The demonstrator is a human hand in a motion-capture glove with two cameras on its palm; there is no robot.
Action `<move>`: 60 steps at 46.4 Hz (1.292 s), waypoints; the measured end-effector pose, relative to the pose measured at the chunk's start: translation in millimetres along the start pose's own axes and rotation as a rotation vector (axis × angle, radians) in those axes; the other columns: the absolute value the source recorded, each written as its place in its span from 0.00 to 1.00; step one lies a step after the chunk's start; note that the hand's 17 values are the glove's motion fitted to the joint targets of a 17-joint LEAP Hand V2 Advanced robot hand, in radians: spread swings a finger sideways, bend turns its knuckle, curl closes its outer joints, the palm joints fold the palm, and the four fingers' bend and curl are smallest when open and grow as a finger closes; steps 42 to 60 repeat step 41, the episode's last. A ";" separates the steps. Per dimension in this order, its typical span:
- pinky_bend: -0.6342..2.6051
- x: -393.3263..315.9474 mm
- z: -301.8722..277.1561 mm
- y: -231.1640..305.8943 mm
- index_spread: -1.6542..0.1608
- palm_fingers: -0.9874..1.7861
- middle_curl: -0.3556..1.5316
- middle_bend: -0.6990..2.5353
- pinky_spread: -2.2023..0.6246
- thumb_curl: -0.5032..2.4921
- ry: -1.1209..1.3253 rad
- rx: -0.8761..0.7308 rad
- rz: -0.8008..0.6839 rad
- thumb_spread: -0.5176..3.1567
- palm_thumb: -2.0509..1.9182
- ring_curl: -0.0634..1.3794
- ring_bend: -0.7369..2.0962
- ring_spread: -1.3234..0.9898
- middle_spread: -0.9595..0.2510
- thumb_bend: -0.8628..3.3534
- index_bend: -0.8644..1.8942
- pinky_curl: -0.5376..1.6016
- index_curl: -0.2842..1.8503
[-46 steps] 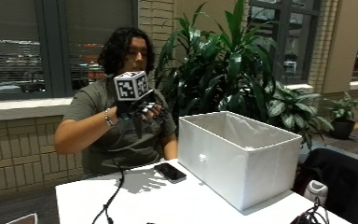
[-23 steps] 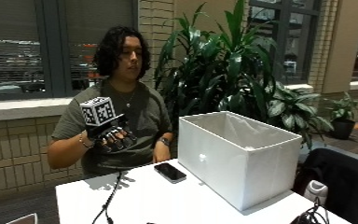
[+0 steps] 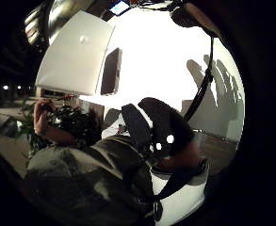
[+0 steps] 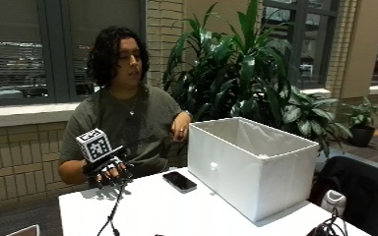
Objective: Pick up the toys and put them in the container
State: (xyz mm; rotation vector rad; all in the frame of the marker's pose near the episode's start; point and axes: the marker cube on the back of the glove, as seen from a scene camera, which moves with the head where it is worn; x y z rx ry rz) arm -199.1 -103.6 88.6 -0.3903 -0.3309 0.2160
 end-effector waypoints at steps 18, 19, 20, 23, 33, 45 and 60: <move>0.42 13.6 -5.9 -3.9 0.72 0.40 0.43 0.30 0.79 0.23 -0.030 0.031 -0.004 0.51 0.51 0.22 0.40 0.52 0.73 0.20 0.39 0.39 0.33; 0.42 13.5 -6.8 -4.1 0.72 0.40 0.43 0.30 0.79 0.23 -0.035 0.034 -0.005 0.51 0.51 0.22 0.40 0.52 0.73 0.20 0.39 0.39 0.33; 0.42 13.5 -7.7 -4.5 0.72 0.40 0.43 0.30 0.79 0.23 -0.037 0.037 -0.006 0.51 0.51 0.22 0.40 0.52 0.73 0.20 0.39 0.39 0.34; 0.42 13.7 -9.6 -5.6 0.72 0.41 0.43 0.30 0.79 0.23 -0.035 0.044 -0.013 0.51 0.51 0.22 0.40 0.52 0.73 0.20 0.39 0.39 0.34; 0.41 11.6 -8.1 -6.1 0.72 0.41 0.42 0.29 0.79 0.23 -0.041 0.053 -0.003 0.51 0.51 0.22 0.39 0.52 0.73 0.20 0.38 0.39 0.34; 0.41 9.1 -7.1 -7.2 0.72 0.41 0.42 0.29 0.79 0.23 -0.046 0.039 -0.008 0.51 0.51 0.23 0.39 0.52 0.73 0.20 0.38 0.39 0.34; 0.41 9.1 -7.1 -7.2 0.72 0.41 0.42 0.29 0.79 0.23 -0.046 0.039 -0.008 0.51 0.51 0.23 0.39 0.52 0.73 0.20 0.38 0.39 0.34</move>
